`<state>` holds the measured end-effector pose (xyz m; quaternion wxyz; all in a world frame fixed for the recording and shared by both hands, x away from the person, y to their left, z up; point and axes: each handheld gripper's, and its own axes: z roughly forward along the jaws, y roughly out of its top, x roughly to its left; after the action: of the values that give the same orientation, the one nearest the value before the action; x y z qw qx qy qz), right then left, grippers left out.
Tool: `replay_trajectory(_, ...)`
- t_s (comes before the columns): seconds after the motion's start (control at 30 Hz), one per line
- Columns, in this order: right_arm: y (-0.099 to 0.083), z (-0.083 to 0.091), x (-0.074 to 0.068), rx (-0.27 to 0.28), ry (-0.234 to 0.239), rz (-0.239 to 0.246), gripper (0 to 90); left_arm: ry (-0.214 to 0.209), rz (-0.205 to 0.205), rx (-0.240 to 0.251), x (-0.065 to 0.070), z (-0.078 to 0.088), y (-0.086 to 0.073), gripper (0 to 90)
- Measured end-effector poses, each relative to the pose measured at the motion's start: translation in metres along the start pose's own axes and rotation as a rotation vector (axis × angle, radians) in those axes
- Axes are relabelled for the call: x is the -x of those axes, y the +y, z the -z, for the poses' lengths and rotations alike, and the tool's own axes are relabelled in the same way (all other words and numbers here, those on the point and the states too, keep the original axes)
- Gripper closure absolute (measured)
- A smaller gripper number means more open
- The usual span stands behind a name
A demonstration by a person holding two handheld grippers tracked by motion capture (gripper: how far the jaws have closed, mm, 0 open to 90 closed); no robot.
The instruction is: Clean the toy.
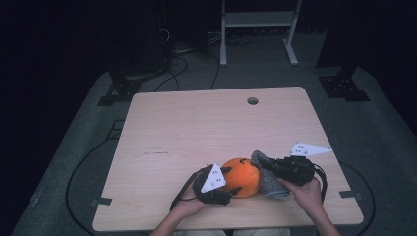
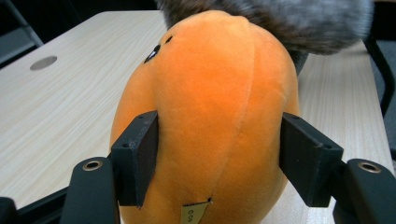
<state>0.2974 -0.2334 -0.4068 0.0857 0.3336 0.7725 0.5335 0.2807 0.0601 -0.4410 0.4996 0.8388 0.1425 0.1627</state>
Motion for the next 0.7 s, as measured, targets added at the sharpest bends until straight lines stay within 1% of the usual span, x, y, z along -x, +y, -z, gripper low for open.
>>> replay_trajectory(0.07,-0.001,-0.005,-0.003,-0.009,-0.002,0.017,80.5,-0.009,0.038,0.003,-0.007,0.002,-0.002,32.5)
replay_trajectory(0.1,-0.004,-0.007,0.000,-0.010,0.001,0.007,80.5,-0.012,0.058,0.008,-0.009,0.003,-0.003,32.5)
replay_trajectory(0.13,-0.006,-0.008,0.004,-0.007,0.004,-0.013,80.5,-0.015,0.078,0.013,-0.011,0.003,-0.004,32.5)
replay_trajectory(0.17,-0.009,-0.008,0.007,-0.018,-0.010,-0.032,80.6,-0.015,0.100,0.016,-0.013,0.003,-0.004,32.5)
replay_trajectory(0.2,-0.013,-0.009,0.010,-0.044,-0.041,-0.035,80.5,-0.015,0.110,0.018,-0.014,0.004,-0.004,32.5)
replay_trajectory(0.23,-0.015,-0.009,0.012,-0.052,-0.046,-0.045,80.6,-0.017,0.125,0.023,-0.015,0.005,-0.005,32.6)
replay_trajectory(0.27,-0.016,-0.008,0.014,-0.048,-0.042,-0.062,80.5,-0.019,0.136,0.025,-0.017,0.005,-0.006,32.7)
replay_trajectory(0.3,-0.014,-0.007,0.011,-0.035,-0.039,-0.057,80.5,-0.017,0.142,0.025,-0.017,0.006,-0.007,33.0)
replay_trajectory(0.33,-0.011,-0.005,0.006,-0.017,-0.035,-0.041,80.5,-0.015,0.153,0.025,-0.018,0.006,-0.007,33.3)
replay_trajectory(0.37,-0.006,-0.002,0.000,0.011,-0.015,-0.023,80.5,-0.015,0.160,0.030,-0.018,0.005,-0.007,33.7)
replay_trajectory(0.4,-0.002,-0.001,-0.006,0.038,0.008,0.003,80.5,-0.013,0.168,0.031,-0.019,0.005,-0.006,34.1)
replay_trajectory(0.43,0.001,-0.001,-0.014,0.051,0.012,0.038,80.5,-0.012,0.177,0.030,-0.019,0.004,-0.006,34.9)
replay_trajectory(0.47,0.003,-0.002,-0.019,0.052,0.021,0.070,80.4,-0.008,0.182,0.031,-0.019,0.004,-0.005,36.0)
replay_trajectory(0.5,0.003,-0.005,-0.022,0.043,0.036,0.092,80.4,-0.003,0.190,0.044,-0.019,0.005,-0.004,37.8)
replay_trajectory(0.53,0.001,-0.008,-0.022,0.038,0.031,0.100,80.4,-0.003,0.206,0.061,-0.019,0.007,-0.003,40.0)
replay_trajectory(0.57,-0.003,-0.010,-0.019,0.039,0.027,0.089,80.5,-0.005,0.218,0.078,-0.020,0.009,-0.001,41.6)
replay_trajectory(0.6,-0.006,-0.011,-0.014,0.040,0.026,0.058,80.5,-0.006,0.236,0.096,-0.021,0.011,0.001,42.3)
replay_trajectory(0.63,-0.007,-0.010,-0.009,0.019,0.000,0.044,80.5,-0.002,0.250,0.114,-0.022,0.015,0.003,42.9)
replay_trajectory(0.67,-0.008,-0.010,-0.006,-0.011,-0.042,0.041,80.6,-0.006,0.264,0.126,-0.024,0.018,0.005,43.3)
replay_trajectory(0.7,-0.009,-0.009,-0.004,-0.019,-0.052,0.032,80.5,-0.017,0.266,0.122,-0.025,0.020,0.006,43.6)
